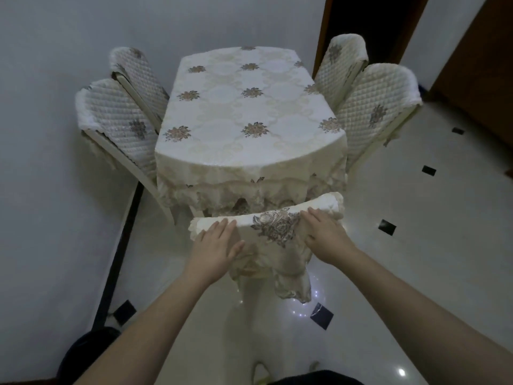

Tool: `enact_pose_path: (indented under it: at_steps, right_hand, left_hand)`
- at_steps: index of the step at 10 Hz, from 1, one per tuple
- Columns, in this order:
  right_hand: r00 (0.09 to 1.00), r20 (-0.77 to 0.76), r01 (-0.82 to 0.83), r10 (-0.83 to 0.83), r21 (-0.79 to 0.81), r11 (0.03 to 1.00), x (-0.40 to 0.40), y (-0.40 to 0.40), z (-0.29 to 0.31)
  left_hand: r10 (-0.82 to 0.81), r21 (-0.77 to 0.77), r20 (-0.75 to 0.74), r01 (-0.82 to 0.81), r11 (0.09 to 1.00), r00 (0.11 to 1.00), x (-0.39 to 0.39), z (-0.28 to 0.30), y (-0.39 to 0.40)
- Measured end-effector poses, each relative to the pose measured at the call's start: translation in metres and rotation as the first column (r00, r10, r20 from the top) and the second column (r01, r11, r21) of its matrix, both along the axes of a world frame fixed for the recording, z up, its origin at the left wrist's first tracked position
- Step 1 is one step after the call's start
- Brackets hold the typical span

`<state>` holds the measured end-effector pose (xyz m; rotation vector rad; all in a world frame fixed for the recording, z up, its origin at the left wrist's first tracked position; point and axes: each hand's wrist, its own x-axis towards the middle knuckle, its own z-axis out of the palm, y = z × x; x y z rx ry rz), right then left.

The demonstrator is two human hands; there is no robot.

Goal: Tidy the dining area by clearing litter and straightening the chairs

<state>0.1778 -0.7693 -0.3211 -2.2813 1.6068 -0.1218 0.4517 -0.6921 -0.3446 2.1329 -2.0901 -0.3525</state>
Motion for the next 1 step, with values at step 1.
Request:
enact_pose_path:
  at_steps: [1]
  right_hand:
    - [1.0, 0.026, 0.01, -0.006, -0.152, 0.988, -0.0202, 0.0491, 0.0035]
  left_hand:
    - [-0.056, -0.086, -0.041, 0.052, 0.995, 0.998, -0.0117, -0.0029, 0.0289]
